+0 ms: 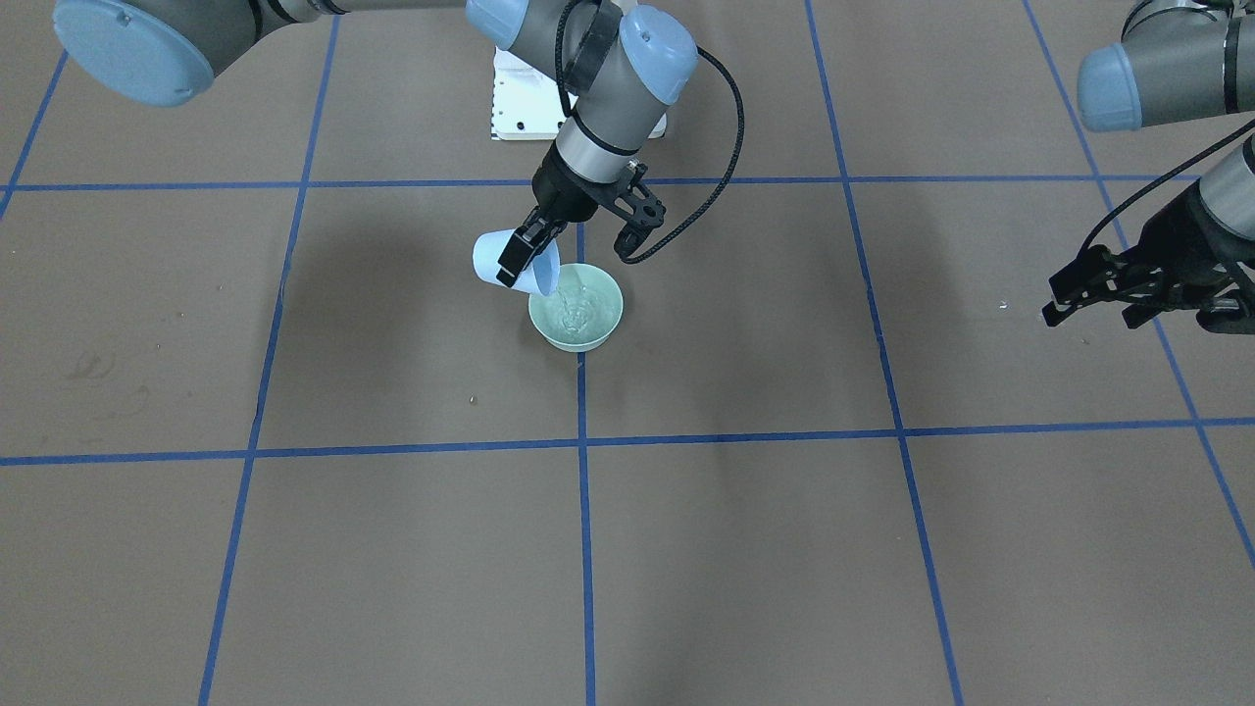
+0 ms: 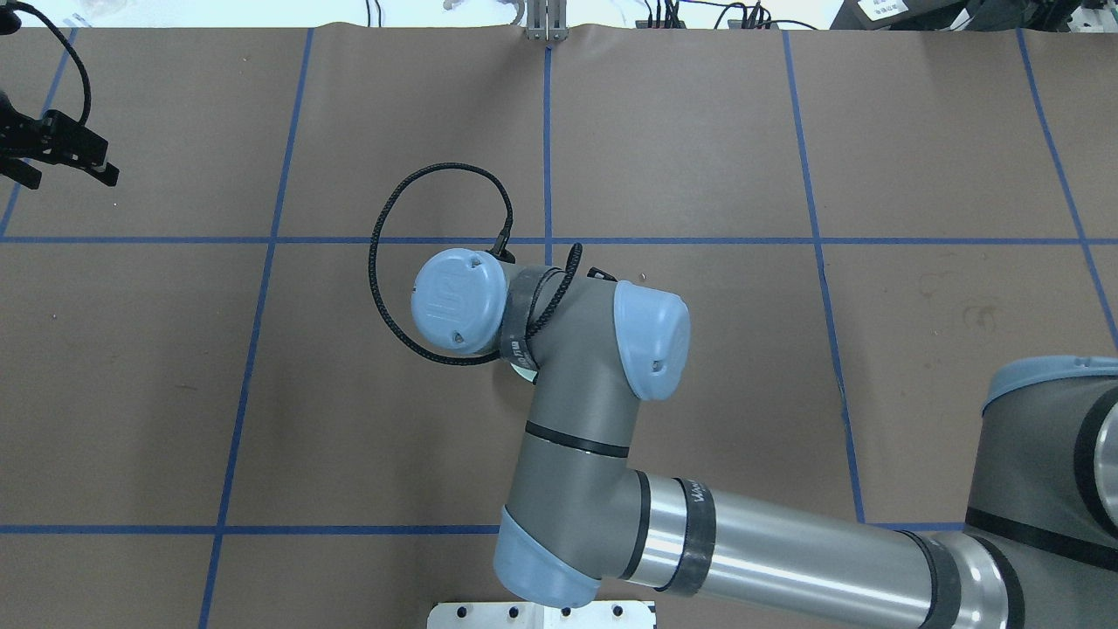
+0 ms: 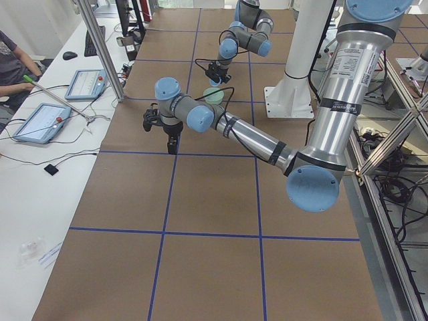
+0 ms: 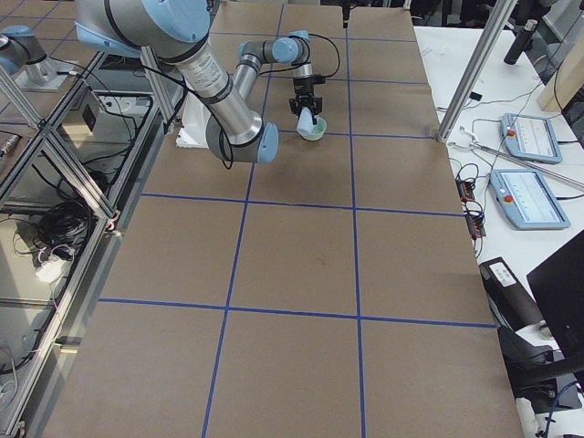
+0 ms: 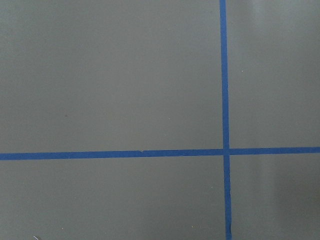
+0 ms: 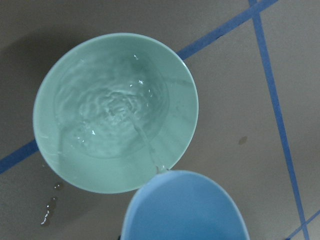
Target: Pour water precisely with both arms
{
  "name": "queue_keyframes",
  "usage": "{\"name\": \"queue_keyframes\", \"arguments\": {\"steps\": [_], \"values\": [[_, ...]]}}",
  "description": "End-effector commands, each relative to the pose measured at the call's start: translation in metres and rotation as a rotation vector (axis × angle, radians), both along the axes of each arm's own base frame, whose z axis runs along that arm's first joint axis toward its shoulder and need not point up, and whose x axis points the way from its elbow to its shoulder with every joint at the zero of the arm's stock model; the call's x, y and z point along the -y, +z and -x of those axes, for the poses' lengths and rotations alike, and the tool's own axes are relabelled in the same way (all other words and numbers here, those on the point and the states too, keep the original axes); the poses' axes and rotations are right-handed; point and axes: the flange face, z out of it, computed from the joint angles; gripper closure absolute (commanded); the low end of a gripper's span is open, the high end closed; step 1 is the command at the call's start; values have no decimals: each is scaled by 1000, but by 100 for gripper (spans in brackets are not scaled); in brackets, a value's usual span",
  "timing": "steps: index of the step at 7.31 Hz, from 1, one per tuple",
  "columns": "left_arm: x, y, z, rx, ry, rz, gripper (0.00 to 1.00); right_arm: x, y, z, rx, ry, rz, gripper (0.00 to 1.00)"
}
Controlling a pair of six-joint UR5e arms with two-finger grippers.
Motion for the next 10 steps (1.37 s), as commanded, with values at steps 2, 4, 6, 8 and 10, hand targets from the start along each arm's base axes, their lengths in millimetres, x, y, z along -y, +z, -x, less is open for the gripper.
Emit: {"name": "queue_keyframes", "arguments": {"steps": [2,4,6,8,10], "values": [[0,-4,3,-4,-4,-3,1,-15,19,-44,307,144,41,67],[1,-5,4,-4,-10,2,1,45,38,-119,465,207,121,67],[1,-5,3,-5,-12,4,1,49,79,-219,537,279,107,67],[2,-9,3,-7,-15,0,1,52,162,-277,621,360,65,67],[3,-10,3,-8,-15,-3,1,55,249,-354,706,403,68,66]]}}
